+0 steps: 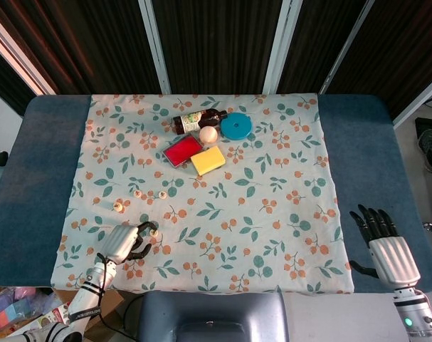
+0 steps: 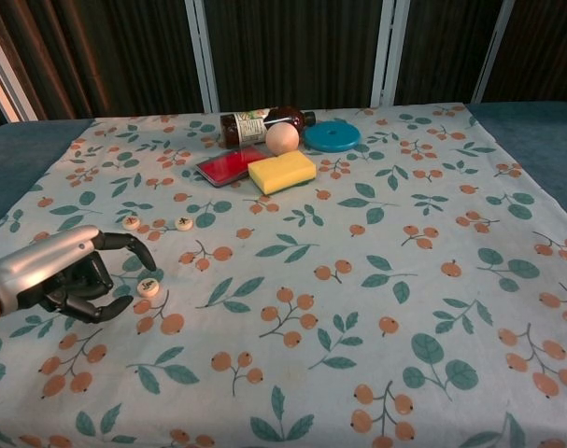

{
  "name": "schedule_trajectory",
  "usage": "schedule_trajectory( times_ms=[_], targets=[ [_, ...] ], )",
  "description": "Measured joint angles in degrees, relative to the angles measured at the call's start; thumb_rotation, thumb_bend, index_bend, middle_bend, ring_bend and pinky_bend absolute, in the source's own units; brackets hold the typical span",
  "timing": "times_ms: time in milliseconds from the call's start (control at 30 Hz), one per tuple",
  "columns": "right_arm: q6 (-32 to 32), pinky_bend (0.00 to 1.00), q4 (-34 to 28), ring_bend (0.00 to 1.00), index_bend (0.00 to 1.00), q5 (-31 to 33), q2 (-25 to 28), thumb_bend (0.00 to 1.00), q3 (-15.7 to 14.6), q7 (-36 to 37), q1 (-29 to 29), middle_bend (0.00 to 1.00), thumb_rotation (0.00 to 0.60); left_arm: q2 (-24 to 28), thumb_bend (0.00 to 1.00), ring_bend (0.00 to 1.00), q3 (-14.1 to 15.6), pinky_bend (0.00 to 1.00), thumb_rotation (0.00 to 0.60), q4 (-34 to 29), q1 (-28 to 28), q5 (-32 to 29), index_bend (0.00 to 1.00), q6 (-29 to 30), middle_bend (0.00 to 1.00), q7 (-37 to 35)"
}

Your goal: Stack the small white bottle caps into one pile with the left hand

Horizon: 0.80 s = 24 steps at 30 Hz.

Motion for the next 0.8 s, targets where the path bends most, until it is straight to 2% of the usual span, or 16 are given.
schedule_trajectory(
  times_ms=[267, 800],
  targets=[
    [0.3, 0.00, 0.0, 0.00, 0.00, 0.1, 0.3, 0.05, 0.1, 0.4, -0.2, 0.00, 0.600, -5.1, 0.43, 1.00, -1.5, 1.00, 0.600, 6.0, -0.9, -1.4, 0.34, 0.4, 1.00, 2.7],
    [0.2, 0.00, 0.0, 0.00, 0.00, 0.3, 0.2, 0.05, 0.2, 0.2, -0.1, 0.00, 0.600, -6.0, 0.43, 1.00, -2.1, 1.00, 0.600, 8.3, -1.6, -2.7, 0.37, -0.7, 1.00, 3.4]
  ],
)
